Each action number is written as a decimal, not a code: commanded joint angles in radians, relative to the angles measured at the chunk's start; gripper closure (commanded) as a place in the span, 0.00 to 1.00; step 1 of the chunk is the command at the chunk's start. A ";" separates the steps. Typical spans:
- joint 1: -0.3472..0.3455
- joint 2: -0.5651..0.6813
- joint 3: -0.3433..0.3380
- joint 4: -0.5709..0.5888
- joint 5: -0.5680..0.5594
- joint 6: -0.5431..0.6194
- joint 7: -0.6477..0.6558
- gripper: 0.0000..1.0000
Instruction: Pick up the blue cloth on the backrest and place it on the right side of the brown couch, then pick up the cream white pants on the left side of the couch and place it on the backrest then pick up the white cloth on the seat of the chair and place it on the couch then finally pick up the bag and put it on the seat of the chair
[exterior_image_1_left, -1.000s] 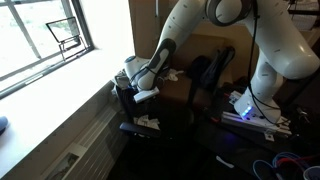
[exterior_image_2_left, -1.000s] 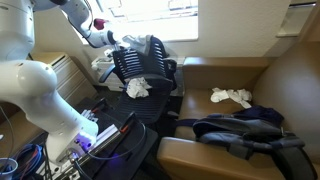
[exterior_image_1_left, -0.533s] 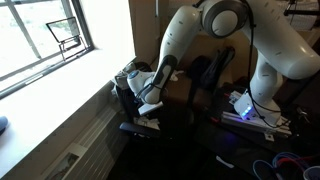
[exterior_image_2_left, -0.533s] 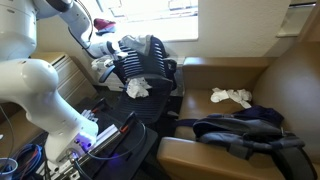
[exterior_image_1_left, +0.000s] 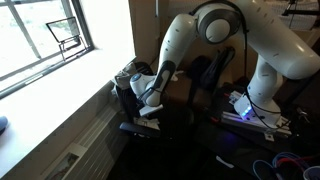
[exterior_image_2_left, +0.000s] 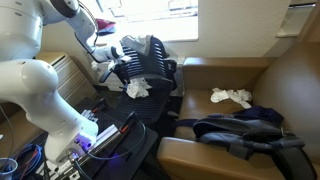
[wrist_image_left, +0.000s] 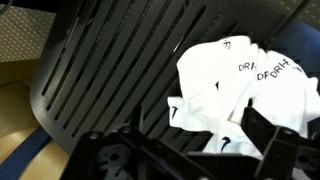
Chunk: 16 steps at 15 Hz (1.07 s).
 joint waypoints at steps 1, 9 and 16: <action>-0.024 0.096 -0.013 0.071 0.018 0.045 0.039 0.00; 0.022 0.150 -0.063 0.113 0.005 0.114 0.109 0.00; 0.080 0.188 -0.107 0.168 -0.002 0.119 0.162 0.00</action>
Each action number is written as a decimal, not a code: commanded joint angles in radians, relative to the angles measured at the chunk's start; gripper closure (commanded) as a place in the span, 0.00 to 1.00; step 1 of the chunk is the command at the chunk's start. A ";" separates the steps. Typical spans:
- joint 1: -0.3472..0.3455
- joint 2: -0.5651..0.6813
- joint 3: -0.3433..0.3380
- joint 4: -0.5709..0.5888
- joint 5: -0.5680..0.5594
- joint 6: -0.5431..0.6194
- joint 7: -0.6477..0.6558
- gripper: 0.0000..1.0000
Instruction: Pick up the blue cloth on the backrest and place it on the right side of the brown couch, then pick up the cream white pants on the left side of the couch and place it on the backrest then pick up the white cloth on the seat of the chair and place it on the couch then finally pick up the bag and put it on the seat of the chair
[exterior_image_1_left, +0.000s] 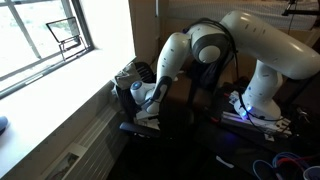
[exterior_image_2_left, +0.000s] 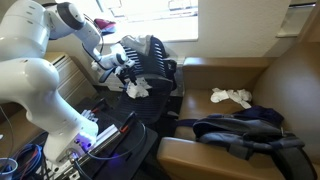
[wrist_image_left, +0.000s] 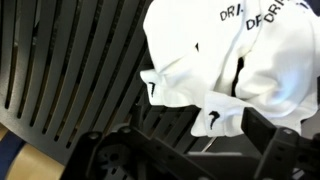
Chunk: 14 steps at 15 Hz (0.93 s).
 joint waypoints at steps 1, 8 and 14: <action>0.000 0.010 0.002 0.015 -0.003 -0.003 0.003 0.00; -0.219 0.111 0.190 0.116 0.008 0.078 -0.382 0.00; -0.246 0.133 0.200 0.133 0.060 0.023 -0.515 0.00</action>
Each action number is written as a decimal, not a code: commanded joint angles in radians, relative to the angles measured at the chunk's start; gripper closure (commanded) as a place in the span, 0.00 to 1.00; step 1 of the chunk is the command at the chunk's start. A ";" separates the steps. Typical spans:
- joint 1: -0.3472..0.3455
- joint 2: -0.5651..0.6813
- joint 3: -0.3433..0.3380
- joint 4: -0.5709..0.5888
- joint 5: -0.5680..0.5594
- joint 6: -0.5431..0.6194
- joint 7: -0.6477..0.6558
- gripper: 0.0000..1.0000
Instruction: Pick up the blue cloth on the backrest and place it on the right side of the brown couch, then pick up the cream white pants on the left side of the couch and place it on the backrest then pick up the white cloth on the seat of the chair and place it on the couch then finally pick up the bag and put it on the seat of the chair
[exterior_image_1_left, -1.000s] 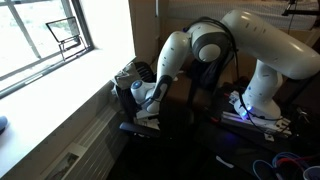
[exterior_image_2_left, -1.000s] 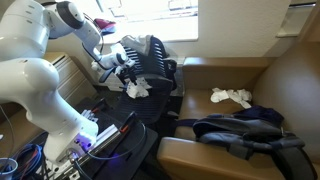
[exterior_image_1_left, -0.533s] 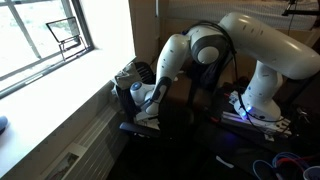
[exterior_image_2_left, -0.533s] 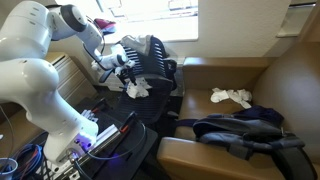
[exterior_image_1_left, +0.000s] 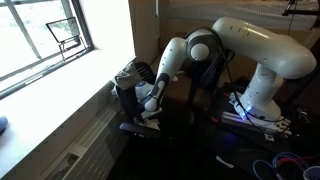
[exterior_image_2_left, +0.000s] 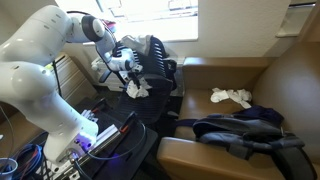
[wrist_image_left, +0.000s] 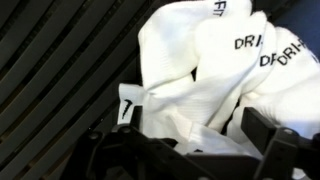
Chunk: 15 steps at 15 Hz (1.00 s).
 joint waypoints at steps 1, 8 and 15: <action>0.034 0.007 -0.029 0.016 0.053 -0.017 -0.021 0.00; 0.090 0.023 -0.063 0.044 0.068 -0.104 0.007 0.00; 0.103 0.037 -0.070 0.064 0.068 -0.127 0.024 0.26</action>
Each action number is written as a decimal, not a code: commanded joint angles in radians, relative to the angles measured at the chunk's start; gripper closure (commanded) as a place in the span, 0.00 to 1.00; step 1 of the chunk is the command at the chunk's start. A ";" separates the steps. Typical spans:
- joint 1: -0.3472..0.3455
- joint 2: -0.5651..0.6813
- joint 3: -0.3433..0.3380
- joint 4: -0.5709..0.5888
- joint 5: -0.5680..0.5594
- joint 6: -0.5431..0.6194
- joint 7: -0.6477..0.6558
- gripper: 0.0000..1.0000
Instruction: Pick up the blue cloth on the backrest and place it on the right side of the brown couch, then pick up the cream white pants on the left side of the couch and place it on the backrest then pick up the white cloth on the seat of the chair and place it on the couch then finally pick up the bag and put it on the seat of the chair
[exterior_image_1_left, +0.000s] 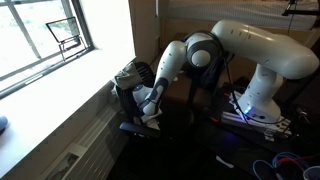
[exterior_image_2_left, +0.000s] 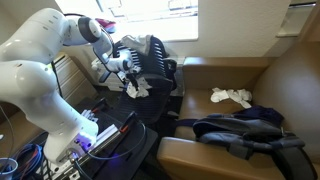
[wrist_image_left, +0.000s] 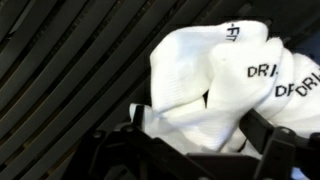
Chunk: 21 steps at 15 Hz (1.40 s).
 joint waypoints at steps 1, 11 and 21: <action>0.016 0.013 -0.014 0.020 0.020 -0.012 0.007 0.34; 0.055 0.003 -0.062 0.001 0.010 0.011 0.108 1.00; 0.338 -0.322 -0.340 -0.460 -0.150 -0.071 0.468 0.99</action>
